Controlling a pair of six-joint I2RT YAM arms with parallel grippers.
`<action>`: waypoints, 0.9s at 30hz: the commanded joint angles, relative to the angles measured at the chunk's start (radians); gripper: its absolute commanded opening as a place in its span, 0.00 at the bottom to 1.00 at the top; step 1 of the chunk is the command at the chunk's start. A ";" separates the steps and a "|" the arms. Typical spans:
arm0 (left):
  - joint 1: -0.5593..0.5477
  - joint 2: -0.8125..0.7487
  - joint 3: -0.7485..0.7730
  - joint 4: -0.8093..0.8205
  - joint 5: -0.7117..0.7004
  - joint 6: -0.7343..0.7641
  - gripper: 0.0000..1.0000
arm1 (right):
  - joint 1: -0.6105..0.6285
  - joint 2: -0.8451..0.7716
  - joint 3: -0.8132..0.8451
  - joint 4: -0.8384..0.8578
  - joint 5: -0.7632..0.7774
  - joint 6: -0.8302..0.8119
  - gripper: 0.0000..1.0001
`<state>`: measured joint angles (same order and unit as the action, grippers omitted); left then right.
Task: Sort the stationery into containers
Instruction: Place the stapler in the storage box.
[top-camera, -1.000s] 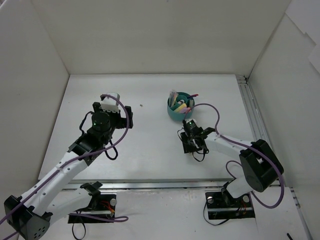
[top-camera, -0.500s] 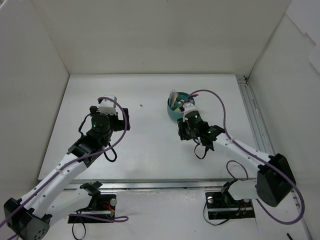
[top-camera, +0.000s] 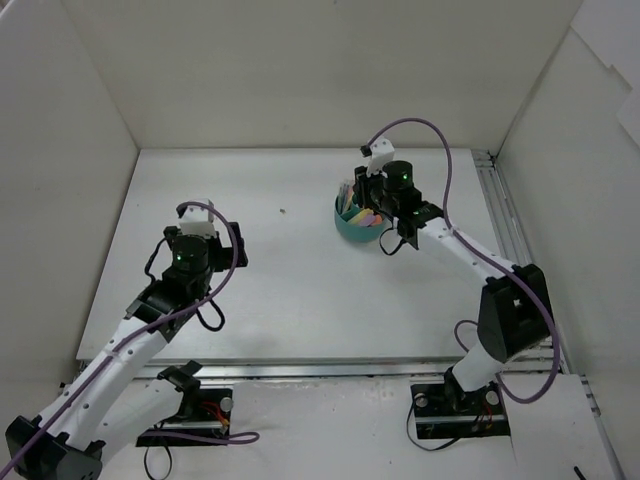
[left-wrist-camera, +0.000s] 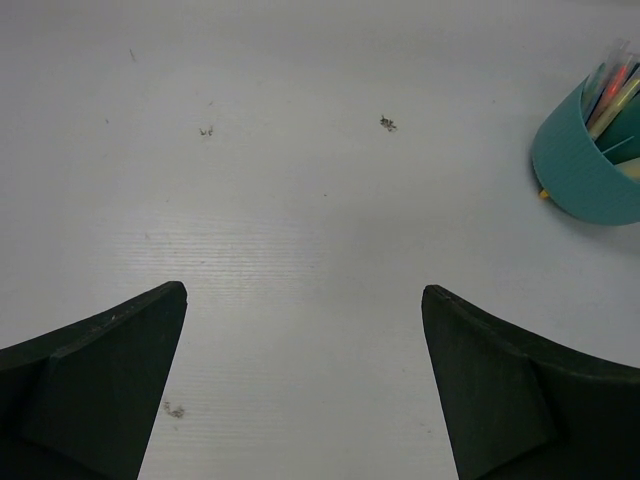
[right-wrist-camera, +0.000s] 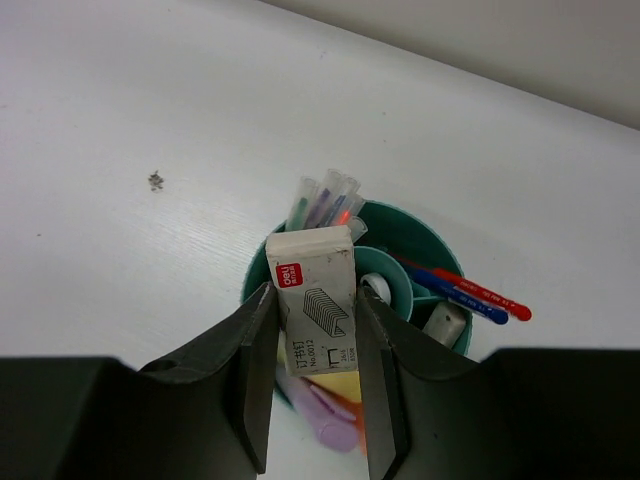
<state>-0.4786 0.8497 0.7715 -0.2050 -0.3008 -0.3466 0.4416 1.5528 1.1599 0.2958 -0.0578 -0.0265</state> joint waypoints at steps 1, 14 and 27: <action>0.018 -0.044 0.015 0.010 -0.004 -0.023 1.00 | -0.047 0.081 0.075 0.117 -0.068 -0.033 0.12; 0.038 -0.051 0.012 -0.014 -0.003 -0.035 1.00 | -0.095 0.211 0.087 0.207 -0.126 -0.058 0.16; 0.038 -0.084 0.017 -0.048 -0.015 -0.040 1.00 | -0.096 0.193 0.026 0.230 -0.088 -0.053 0.38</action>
<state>-0.4477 0.7795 0.7662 -0.2638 -0.3008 -0.3763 0.3531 1.7821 1.1896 0.4316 -0.1650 -0.0734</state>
